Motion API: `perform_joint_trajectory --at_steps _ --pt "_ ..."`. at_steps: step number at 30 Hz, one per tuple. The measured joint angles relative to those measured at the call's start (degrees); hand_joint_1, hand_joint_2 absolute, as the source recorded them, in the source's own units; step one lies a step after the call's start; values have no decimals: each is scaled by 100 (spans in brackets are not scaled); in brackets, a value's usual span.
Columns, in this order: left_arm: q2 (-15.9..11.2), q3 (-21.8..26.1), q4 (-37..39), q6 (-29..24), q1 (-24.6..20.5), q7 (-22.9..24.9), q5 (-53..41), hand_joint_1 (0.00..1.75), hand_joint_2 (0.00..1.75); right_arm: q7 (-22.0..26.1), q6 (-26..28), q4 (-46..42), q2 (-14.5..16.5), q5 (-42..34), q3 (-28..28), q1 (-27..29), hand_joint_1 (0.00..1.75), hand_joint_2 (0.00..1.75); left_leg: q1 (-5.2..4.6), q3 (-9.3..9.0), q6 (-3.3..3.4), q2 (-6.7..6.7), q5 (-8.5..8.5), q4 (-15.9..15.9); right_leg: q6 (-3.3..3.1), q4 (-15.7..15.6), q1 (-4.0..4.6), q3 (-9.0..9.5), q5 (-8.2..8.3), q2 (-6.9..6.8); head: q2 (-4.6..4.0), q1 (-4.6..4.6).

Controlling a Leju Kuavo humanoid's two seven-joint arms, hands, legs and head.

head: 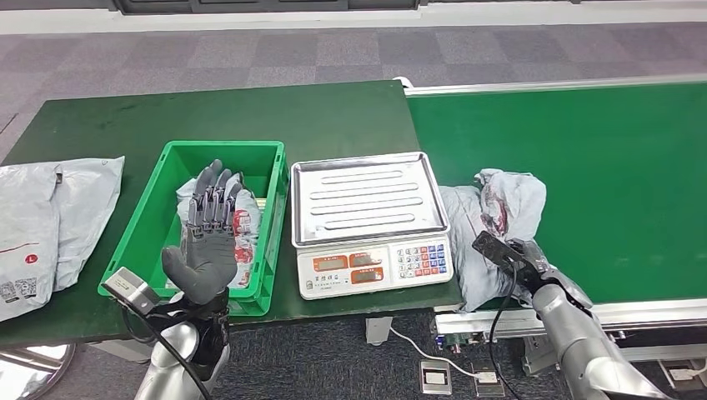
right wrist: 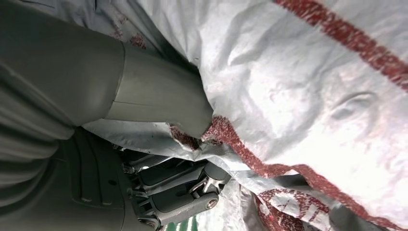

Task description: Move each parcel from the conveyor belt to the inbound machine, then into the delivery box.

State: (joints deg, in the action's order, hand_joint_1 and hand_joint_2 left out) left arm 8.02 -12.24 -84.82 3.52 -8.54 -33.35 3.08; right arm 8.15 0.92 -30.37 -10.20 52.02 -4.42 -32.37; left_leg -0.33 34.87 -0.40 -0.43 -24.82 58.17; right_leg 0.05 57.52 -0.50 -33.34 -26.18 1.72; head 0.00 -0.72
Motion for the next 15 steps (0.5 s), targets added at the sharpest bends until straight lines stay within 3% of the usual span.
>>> perform_joint_trajectory --at_steps 6,10,15 --pt "0 0 -14 0 23 -3 -3 0 0 179 256 -88 22 -183 -10 78 175 175 0 4 1 -4 0 0 1 0 -1 -4 0 -9 0 0" --pt "14 -1 -5 -24 15 -29 -48 0 0 1080 1802 -1210 147 -1454 -301 664 175 175 -1 12 1 -30 2 1 3 0 -2 -7 -8 -39 0 -1" --pt "40 -1 77 -76 -62 -82 -58 0 0 1976 2803 -2901 341 -2475 -831 1351 175 175 -1 22 2 -76 3 1 0 0 -3 -5 -22 -76 0 0"
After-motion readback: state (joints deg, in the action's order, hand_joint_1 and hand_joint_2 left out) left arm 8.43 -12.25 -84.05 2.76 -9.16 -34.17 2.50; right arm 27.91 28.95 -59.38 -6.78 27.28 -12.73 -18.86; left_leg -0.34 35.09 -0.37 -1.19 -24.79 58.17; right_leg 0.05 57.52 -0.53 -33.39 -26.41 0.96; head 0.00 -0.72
